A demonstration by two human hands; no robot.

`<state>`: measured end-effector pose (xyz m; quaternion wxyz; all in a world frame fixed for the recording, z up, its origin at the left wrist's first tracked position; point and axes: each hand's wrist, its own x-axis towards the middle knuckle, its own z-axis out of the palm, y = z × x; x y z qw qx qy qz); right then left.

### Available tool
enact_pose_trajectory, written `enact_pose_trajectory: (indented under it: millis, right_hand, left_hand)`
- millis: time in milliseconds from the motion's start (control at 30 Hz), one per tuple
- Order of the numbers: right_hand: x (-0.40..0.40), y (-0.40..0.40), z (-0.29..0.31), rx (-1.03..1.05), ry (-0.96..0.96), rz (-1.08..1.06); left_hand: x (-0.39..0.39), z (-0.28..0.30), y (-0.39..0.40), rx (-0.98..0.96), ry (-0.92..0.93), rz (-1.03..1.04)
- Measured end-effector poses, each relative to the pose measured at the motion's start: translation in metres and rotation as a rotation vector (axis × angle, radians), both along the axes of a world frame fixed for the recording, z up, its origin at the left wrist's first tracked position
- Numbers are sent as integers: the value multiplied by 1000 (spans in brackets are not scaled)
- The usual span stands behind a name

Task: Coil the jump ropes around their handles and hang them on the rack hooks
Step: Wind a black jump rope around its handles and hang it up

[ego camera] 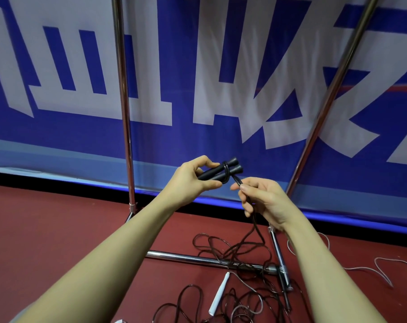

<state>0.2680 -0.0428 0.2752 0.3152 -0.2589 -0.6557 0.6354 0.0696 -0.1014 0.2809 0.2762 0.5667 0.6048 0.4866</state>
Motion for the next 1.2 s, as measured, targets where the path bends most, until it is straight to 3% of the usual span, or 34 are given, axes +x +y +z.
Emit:
enact_pose_trajectory:
  millis: [133,300,567,633,767,967,1100,1200]
  right_hand:
    - [-1,-5,5,33,-2,78]
    - [-1,-4,9,171,-40,-7]
    - [2,1,9,444,-279,-364]
    - [3,5,8,453,-280,-416]
    - [3,6,9,303,-62,-431]
    - [1,3,7,87,160,-353]
    - [-3,3,2,0,161,-279]
    - [-6,2,-2,-18,114,-207]
  left_hand:
    - [-8,-4,0,7,20,35]
    - [-12,-12,0,-18,192,-7]
    - [0,-3,-8,-143,327,-266]
    - [6,1,-10,-130,302,-319]
    - [13,13,-16,-54,194,-371]
    - [20,23,-19,40,9,-311]
    - [25,22,-18,26,-173,-199]
    - [27,20,-13,40,-211,-95]
